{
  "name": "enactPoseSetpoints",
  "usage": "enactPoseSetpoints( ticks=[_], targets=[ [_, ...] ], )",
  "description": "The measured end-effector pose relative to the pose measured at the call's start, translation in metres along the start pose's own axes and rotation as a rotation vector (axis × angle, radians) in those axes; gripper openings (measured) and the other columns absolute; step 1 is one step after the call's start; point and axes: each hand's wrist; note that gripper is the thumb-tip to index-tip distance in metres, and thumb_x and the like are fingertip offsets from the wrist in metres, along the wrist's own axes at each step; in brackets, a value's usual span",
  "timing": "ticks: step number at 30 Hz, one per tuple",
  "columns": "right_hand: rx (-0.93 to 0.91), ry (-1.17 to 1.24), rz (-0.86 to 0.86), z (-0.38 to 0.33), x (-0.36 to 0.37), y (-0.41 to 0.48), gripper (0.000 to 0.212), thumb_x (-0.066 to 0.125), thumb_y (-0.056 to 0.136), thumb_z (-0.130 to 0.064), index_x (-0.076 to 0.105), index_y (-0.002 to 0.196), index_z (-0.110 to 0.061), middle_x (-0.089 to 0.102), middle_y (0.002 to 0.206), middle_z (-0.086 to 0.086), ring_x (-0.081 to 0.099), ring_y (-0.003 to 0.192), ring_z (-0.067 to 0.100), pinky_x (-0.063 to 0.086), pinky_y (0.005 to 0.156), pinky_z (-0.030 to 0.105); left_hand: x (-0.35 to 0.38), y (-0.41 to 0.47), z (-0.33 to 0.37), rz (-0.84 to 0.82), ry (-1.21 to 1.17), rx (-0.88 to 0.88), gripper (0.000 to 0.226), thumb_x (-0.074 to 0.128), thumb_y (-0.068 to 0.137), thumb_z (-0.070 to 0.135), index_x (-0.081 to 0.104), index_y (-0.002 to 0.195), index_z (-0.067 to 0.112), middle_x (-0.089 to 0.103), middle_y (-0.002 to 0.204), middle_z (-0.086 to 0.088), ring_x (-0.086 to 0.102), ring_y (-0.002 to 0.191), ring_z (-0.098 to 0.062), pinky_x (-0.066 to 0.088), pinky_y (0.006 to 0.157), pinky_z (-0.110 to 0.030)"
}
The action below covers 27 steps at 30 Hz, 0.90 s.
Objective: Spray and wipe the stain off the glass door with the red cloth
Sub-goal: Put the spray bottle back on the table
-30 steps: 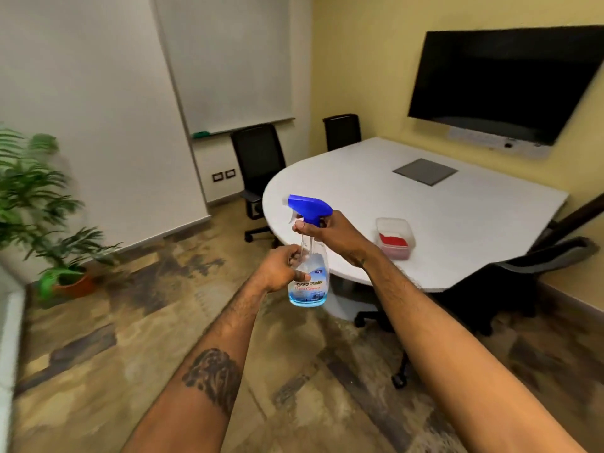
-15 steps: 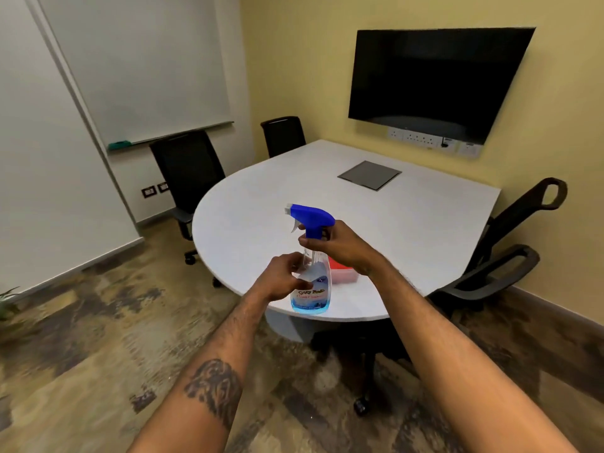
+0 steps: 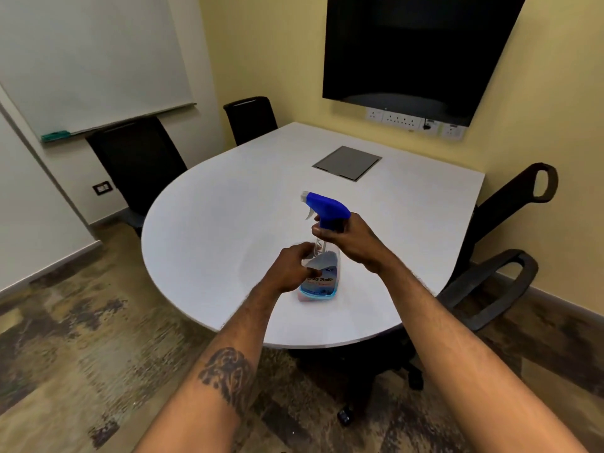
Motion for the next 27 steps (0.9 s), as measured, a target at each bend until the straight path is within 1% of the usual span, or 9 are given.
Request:
enactPoseSetpoints(
  ticks=[3, 7, 9, 13, 16, 18, 20, 24, 27],
  targets=[
    [0.033, -0.015, 0.040, 0.015, -0.011, 0.025, 0.044, 0.071, 0.090, -0.025, 0.057, 0.129, -0.011, 0.069, 0.117, 0.005, 0.064, 0.110, 0.020, 0.052, 0.098, 0.038, 0.004, 0.036, -0.005, -0.033, -0.006, 0.021, 0.057, 0.073, 0.090, 0.013, 0.052, 0.143, 0.011, 0.056, 0.148, -0.009, 0.055, 0.135, -0.026, 0.047, 0.105, -0.035],
    [0.081, -0.013, 0.138, 0.039, -0.023, 0.057, 0.036, 0.072, 0.089, -0.027, 0.062, 0.120, -0.013, 0.071, 0.110, 0.005, 0.065, 0.106, 0.021, 0.053, 0.098, 0.042, 0.005, 0.085, -0.016, -0.076, -0.009, 0.055, 0.058, 0.074, 0.090, 0.016, 0.053, 0.144, 0.011, 0.059, 0.145, -0.008, 0.057, 0.132, -0.023, 0.047, 0.108, -0.036],
    [0.096, -0.012, 0.183, 0.050, -0.031, 0.070, 0.033, 0.072, 0.088, -0.027, 0.063, 0.118, -0.017, 0.071, 0.109, 0.005, 0.065, 0.106, 0.021, 0.054, 0.096, 0.041, 0.004, 0.106, -0.024, -0.112, -0.010, 0.046, 0.057, 0.074, 0.091, 0.018, 0.053, 0.143, 0.012, 0.059, 0.144, -0.007, 0.058, 0.130, -0.022, 0.049, 0.107, -0.036],
    [0.147, 0.025, 0.282, 0.071, -0.049, 0.098, 0.036, 0.073, 0.088, -0.026, 0.061, 0.120, -0.016, 0.070, 0.112, 0.003, 0.065, 0.106, 0.019, 0.055, 0.090, 0.035, 0.007, 0.144, -0.049, -0.144, 0.014, -0.007, 0.057, 0.075, 0.091, 0.016, 0.053, 0.144, 0.012, 0.061, 0.141, -0.009, 0.060, 0.126, -0.022, 0.049, 0.106, -0.035],
    [0.183, 0.062, 0.337, 0.088, -0.063, 0.114, 0.027, 0.074, 0.087, -0.025, 0.064, 0.111, -0.020, 0.071, 0.107, 0.000, 0.066, 0.102, 0.014, 0.054, 0.086, 0.029, 0.013, 0.167, -0.070, -0.148, 0.033, -0.058, 0.058, 0.075, 0.090, 0.017, 0.054, 0.143, 0.010, 0.062, 0.138, -0.011, 0.060, 0.125, -0.023, 0.046, 0.105, -0.031],
    [0.205, 0.075, 0.365, 0.104, -0.072, 0.125, 0.023, 0.075, 0.086, -0.025, 0.064, 0.106, -0.023, 0.072, 0.104, -0.002, 0.066, 0.098, 0.011, 0.053, 0.082, 0.027, 0.021, 0.183, -0.083, -0.162, 0.052, -0.096, 0.058, 0.074, 0.091, 0.018, 0.052, 0.144, 0.009, 0.061, 0.139, -0.013, 0.059, 0.127, -0.023, 0.045, 0.105, -0.030],
    [0.231, 0.087, 0.391, 0.122, -0.077, 0.135, 0.024, 0.074, 0.086, -0.025, 0.063, 0.108, -0.024, 0.071, 0.103, -0.004, 0.066, 0.097, 0.009, 0.053, 0.081, 0.026, 0.031, 0.198, -0.095, -0.186, 0.081, -0.136, 0.059, 0.074, 0.092, 0.020, 0.051, 0.145, 0.009, 0.059, 0.141, -0.013, 0.056, 0.130, -0.024, 0.044, 0.109, -0.032],
    [0.269, 0.082, 0.385, 0.166, -0.079, 0.155, 0.024, 0.073, 0.087, -0.022, 0.062, 0.108, -0.028, 0.071, 0.107, 0.001, 0.066, 0.102, 0.016, 0.055, 0.089, 0.032, 0.058, 0.228, -0.117, -0.268, 0.159, -0.206, 0.065, 0.072, 0.094, 0.025, 0.044, 0.150, 0.010, 0.050, 0.150, -0.013, 0.048, 0.138, -0.026, 0.039, 0.115, -0.035],
    [0.317, 0.085, 0.373, 0.201, -0.075, 0.168, 0.032, 0.074, 0.087, -0.022, 0.063, 0.117, -0.018, 0.071, 0.108, 0.001, 0.066, 0.105, 0.019, 0.055, 0.092, 0.035, 0.080, 0.250, -0.134, -0.342, 0.246, -0.242, 0.066, 0.067, 0.096, 0.028, 0.039, 0.153, 0.011, 0.041, 0.158, -0.012, 0.041, 0.144, -0.028, 0.036, 0.118, -0.040]
  ],
)
Point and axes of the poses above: each hand's wrist, its own y-axis towards the middle knuckle, its own x-axis out of the palm, z = x × y
